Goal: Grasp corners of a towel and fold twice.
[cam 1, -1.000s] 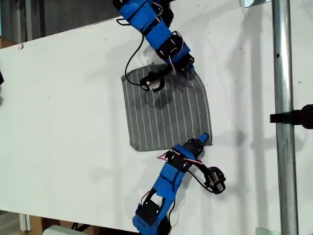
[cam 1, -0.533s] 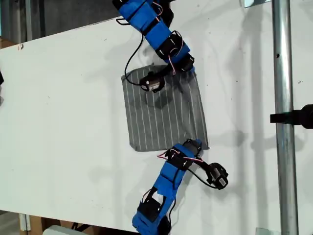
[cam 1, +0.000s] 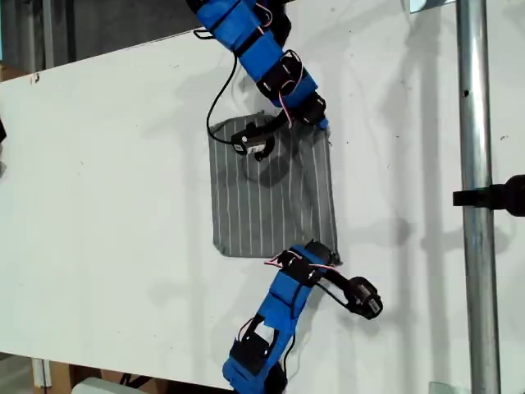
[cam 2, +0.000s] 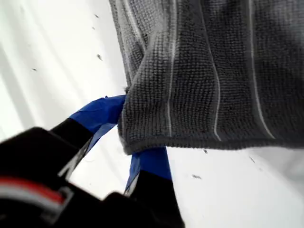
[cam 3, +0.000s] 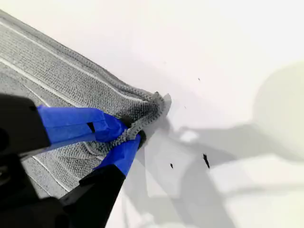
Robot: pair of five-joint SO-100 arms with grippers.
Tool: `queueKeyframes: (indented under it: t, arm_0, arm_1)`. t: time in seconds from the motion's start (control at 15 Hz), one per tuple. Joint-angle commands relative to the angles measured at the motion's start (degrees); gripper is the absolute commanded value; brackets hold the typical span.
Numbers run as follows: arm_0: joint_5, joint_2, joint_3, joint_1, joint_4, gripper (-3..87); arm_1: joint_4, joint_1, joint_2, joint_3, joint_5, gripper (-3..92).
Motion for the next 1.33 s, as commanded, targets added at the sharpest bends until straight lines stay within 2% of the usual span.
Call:
queueKeyframes:
  t: [0.0, 0.13, 0.2, 0.53, 0.87, 1.13, 1.27]
  arm_0:
    - [1.0, 7.6, 0.0, 3.0, 2.8, -3.0]
    - [2.0, 14.2, 0.4, 5.0, 3.4, -3.0]
    - [2.0, 17.5, 1.0, 5.6, 3.8, -3.0]
    - [8.8, 28.5, 7.0, -1.3, 4.6, -3.0]
    - [20.4, 41.9, 14.9, -16.3, 2.5, -3.0]
    - [30.9, 46.5, 24.5, -35.1, -0.6, -3.0]
    - [36.4, 46.5, 26.5, -43.0, -4.4, -3.0]
  arm_1:
    - [-1.7, -2.6, -3.3, -10.2, -2.2, -0.1]
    - [2.5, -4.8, -10.3, -23.7, -4.7, -0.1]
    - [7.6, -4.9, -13.0, -29.9, -5.4, -0.1]
    - [17.1, 6.1, -9.2, -30.8, -11.2, -0.1]
    - [24.1, 22.8, 7.0, -22.1, -19.7, -0.1]
    - [26.3, 39.4, 17.8, -16.6, -33.8, -0.1]
    - [25.7, 46.9, 18.4, -16.8, -41.4, -0.1]
